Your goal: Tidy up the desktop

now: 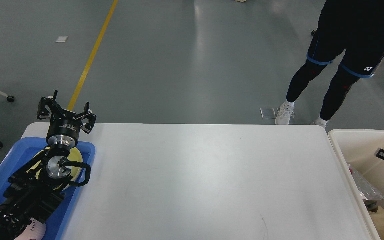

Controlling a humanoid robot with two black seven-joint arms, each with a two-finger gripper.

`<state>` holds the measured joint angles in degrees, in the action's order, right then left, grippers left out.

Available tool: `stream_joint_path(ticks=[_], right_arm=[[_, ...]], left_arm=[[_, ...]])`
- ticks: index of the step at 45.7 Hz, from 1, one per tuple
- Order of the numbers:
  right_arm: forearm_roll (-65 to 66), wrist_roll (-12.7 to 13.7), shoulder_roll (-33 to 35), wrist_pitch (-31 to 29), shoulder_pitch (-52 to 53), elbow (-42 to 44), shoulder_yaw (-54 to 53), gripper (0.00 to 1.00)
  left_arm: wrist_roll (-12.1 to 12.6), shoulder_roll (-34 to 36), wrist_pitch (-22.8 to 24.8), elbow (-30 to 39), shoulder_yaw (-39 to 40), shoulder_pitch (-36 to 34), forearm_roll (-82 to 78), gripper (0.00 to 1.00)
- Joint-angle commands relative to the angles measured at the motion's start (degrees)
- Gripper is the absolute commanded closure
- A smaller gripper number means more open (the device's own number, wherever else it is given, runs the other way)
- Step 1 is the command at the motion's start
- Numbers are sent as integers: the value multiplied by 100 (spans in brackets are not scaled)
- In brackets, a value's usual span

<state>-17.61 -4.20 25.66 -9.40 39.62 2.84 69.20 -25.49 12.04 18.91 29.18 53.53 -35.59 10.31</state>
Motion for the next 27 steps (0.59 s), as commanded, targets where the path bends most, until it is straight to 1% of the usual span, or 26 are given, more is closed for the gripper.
stream_joint_path(ticks=[1, 9, 13, 15, 19, 27], right_arm=[[-23, -1, -70, -27, 168, 15, -117, 0], [-50, -10, -202, -176, 1011, -151, -459, 0], [-67, -19, -325, -509, 1433, -345, -1073, 0], [-76, -36, -334, -720, 1601, -424, -1582, 0], [-67, -37, -343, -993, 1794, -617, -2953, 0], [-67, -63, -308, -1082, 1891, -1337, -5643, 0]], left_arm=[[0, 0, -2, 0, -9, 0, 6, 0], [0, 0, -2, 0, 0, 0, -3, 0], [0, 0, -2, 0, 0, 0, -3, 0], [0, 0, -2, 0, -9, 0, 6, 0], [0, 0, -2, 0, -9, 0, -3, 0], [0, 0, -2, 0, 0, 0, 6, 0]])
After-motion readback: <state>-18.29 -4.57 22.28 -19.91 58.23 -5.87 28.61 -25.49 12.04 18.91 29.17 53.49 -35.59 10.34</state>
